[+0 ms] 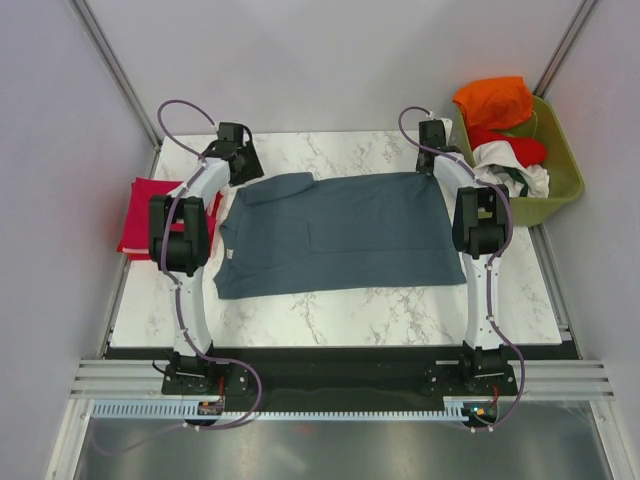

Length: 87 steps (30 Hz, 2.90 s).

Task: Fold and stack the t-shirts
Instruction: Fold the tshirt

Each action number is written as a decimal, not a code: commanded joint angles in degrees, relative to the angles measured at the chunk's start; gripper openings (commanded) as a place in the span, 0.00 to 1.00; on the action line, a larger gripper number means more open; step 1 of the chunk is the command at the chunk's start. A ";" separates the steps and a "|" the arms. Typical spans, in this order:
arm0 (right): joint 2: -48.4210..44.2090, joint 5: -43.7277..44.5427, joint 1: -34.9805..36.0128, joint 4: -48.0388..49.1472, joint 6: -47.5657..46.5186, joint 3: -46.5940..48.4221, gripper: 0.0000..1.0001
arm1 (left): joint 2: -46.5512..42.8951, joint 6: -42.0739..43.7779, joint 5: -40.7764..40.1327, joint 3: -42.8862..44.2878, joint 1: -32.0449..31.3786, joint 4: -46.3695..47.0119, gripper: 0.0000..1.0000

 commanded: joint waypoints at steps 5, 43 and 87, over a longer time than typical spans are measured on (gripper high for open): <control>-0.03 -0.12 -0.44 -0.69 0.21 0.65 0.00 | 1.53 1.34 -2.58 2.30 0.15 -3.93 0.61; -8.03 -0.56 -0.97 0.80 1.36 -6.20 0.00 | -8.66 1.52 -1.17 -4.10 -1.08 7.22 0.02; -35.88 -1.00 -0.80 0.09 7.59 -32.99 0.00 | -44.96 7.31 -9.26 -43.21 -5.73 31.75 0.02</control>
